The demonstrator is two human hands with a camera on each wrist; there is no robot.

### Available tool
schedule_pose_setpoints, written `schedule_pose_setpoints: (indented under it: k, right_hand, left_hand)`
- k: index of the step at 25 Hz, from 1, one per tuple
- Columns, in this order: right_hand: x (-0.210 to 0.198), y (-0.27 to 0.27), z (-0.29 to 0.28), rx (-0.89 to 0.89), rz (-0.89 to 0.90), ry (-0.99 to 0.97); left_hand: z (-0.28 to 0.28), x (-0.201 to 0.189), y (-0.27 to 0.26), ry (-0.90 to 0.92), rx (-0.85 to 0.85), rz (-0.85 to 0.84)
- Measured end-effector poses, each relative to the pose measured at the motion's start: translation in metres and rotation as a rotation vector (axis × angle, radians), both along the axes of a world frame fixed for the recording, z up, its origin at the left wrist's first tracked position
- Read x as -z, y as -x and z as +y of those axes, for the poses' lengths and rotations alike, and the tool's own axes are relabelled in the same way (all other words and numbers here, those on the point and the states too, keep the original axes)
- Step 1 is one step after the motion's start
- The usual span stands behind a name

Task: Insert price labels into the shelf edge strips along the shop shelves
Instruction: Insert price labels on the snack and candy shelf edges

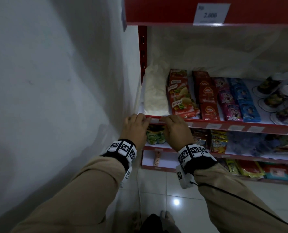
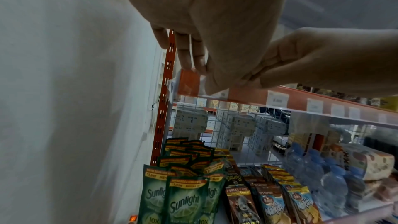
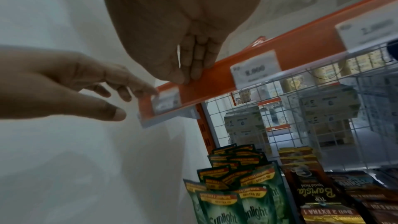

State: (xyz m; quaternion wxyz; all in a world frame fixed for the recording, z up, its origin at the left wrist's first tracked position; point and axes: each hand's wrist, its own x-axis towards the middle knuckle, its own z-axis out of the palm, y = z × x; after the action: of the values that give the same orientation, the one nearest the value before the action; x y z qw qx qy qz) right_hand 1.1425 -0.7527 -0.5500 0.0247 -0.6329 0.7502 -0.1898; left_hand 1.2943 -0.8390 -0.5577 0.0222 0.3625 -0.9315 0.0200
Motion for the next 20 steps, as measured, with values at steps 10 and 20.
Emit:
schedule_pose_setpoints:
  k: [10, 20]
  right_hand:
    - [0.013, -0.021, -0.011, 0.079, 0.155, -0.028]
    - [0.015, -0.020, -0.016, 0.107, 0.147, -0.049]
  left_hand:
    - [-0.003, 0.011, -0.007, -0.017, 0.036, 0.094]
    - [-0.001, 0.012, -0.009, -0.036, 0.048, 0.119]
